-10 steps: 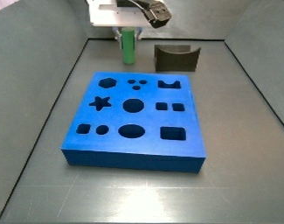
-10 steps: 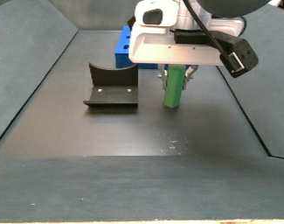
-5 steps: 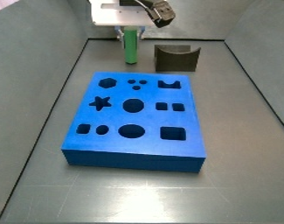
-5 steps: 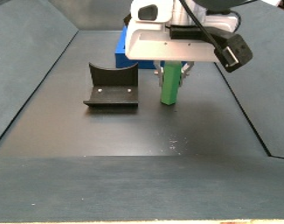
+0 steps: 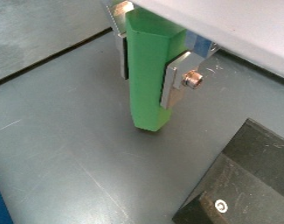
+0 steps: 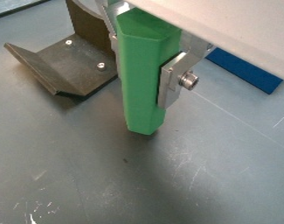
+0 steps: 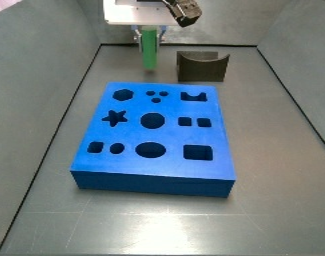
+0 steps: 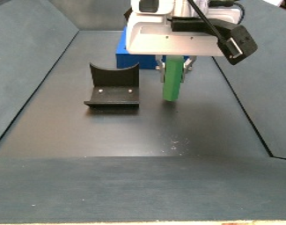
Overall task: Pick up the hexagon object. Move up. Move to above the board. Insert the hexagon object.
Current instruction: Move to above the board.
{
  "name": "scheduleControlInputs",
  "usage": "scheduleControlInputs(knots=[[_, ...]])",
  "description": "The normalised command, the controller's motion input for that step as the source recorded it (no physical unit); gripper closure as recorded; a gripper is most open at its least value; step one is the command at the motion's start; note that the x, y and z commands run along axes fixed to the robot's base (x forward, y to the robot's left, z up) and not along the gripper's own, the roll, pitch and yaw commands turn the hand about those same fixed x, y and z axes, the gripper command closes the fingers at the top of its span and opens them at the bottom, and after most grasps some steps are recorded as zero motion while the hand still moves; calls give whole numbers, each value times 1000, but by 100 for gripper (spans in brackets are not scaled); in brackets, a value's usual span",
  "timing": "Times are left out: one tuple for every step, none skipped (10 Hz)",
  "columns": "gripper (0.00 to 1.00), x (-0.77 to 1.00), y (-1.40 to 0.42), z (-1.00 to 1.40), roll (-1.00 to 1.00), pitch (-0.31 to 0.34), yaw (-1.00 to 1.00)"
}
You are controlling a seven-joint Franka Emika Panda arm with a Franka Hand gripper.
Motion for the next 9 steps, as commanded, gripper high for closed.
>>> scheduleControlInputs(knots=[[100,154,-1,1000,-53,-228,72],[100,153,-1,1000,-46,-219,71],[100,139,-1,1000,-37,-176,60],[100,118,2,1000,-38,-116,40],[100,106,5,1000,-39,-81,29],[100,89,7,1000,-39,-37,21],[100,78,8,1000,-35,-12,15],[100,69,9,1000,-31,9,9],[100,57,11,1000,-26,33,2]])
